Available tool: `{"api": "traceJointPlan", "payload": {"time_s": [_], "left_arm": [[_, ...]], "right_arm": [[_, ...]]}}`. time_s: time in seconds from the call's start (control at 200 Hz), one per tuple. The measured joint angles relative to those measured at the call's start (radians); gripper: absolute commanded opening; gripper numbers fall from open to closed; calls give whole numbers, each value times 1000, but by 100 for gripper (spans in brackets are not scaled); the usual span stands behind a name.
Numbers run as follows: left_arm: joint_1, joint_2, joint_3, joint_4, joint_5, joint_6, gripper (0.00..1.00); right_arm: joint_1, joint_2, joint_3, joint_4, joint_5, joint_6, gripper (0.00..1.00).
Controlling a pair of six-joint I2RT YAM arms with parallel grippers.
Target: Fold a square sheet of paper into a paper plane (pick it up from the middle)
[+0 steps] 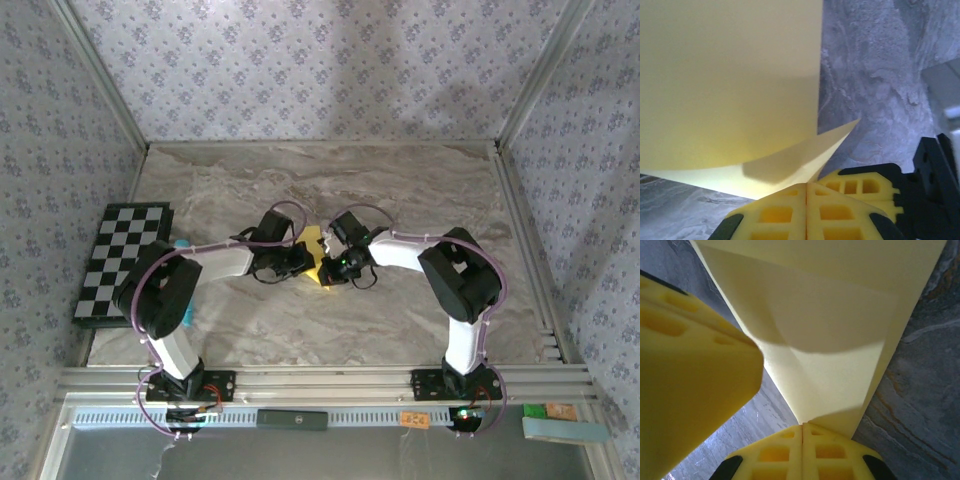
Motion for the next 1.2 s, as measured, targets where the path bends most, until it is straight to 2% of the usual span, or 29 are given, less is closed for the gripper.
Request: {"api": "traceJointPlan", "payload": {"time_s": [0.465, 0.96, 1.204], "left_arm": [[1, 54, 0, 18, -1, 1, 6], [8, 80, 10, 15, -6, 71, 6], [50, 81, 10, 14, 11, 123, 12]], "right_arm": [[2, 2, 4, -9, 1, 4, 0], [5, 8, 21, -37, 19, 7, 0], [9, 12, 30, -58, 35, 7, 0]]}}
